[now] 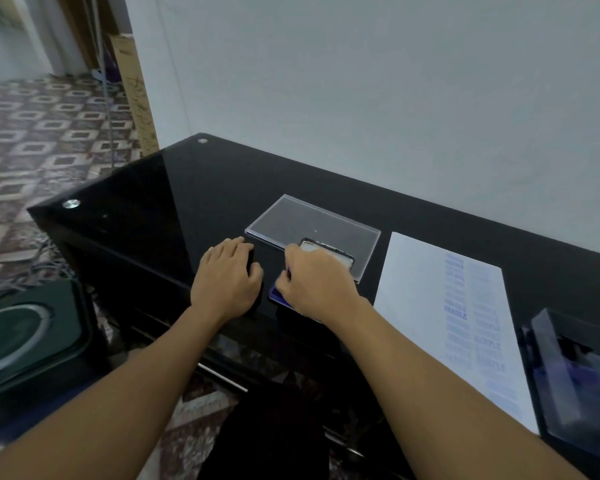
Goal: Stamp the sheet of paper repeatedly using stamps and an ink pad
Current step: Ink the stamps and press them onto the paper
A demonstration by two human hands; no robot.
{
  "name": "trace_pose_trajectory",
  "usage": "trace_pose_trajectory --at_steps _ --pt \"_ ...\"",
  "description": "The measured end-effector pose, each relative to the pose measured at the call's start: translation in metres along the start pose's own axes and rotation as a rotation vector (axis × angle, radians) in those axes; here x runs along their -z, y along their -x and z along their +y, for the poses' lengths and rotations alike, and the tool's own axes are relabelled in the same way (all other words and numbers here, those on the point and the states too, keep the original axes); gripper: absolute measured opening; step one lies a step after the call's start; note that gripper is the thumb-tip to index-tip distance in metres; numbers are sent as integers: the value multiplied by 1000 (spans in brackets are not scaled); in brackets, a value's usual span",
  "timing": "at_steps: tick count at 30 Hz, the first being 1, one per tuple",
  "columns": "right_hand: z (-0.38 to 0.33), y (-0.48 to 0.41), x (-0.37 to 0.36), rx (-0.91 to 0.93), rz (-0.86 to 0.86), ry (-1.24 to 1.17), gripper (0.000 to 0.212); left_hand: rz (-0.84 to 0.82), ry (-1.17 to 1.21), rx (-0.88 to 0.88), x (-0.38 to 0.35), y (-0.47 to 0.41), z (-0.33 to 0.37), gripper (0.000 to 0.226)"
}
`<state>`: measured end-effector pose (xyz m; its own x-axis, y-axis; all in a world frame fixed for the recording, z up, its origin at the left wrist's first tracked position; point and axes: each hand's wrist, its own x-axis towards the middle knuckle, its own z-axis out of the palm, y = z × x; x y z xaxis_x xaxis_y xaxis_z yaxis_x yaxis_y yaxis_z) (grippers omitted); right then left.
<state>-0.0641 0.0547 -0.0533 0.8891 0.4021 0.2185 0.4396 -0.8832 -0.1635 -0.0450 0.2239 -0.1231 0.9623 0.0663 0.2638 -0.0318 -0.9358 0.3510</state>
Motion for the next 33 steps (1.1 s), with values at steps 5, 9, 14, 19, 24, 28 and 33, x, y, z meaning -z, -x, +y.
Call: trace_pose_trajectory --at_steps 5,9,14,19,24,28,33 --pt "-2 0 -11 -1 -21 26 18 15 -11 -3 -1 1 -1 49" --pt "-3 2 -13 -4 -4 21 20 21 -21 12 -2 2 1 49" --pt "-3 -1 -14 -36 -6 -2 18 29 -26 22 -3 1 2 47" --pt "-3 -3 -13 -31 -21 -23 19 32 -28 23 -1 2 3 46" --pt "-4 4 -13 -21 -21 8 20 31 -31 31 -2 2 3 46" --pt "-3 5 -13 -10 -19 18 21 29 -29 32 -1 2 5 47" --pt "-2 -3 -14 -30 -31 -22 19 31 -33 33 -1 3 4 47"
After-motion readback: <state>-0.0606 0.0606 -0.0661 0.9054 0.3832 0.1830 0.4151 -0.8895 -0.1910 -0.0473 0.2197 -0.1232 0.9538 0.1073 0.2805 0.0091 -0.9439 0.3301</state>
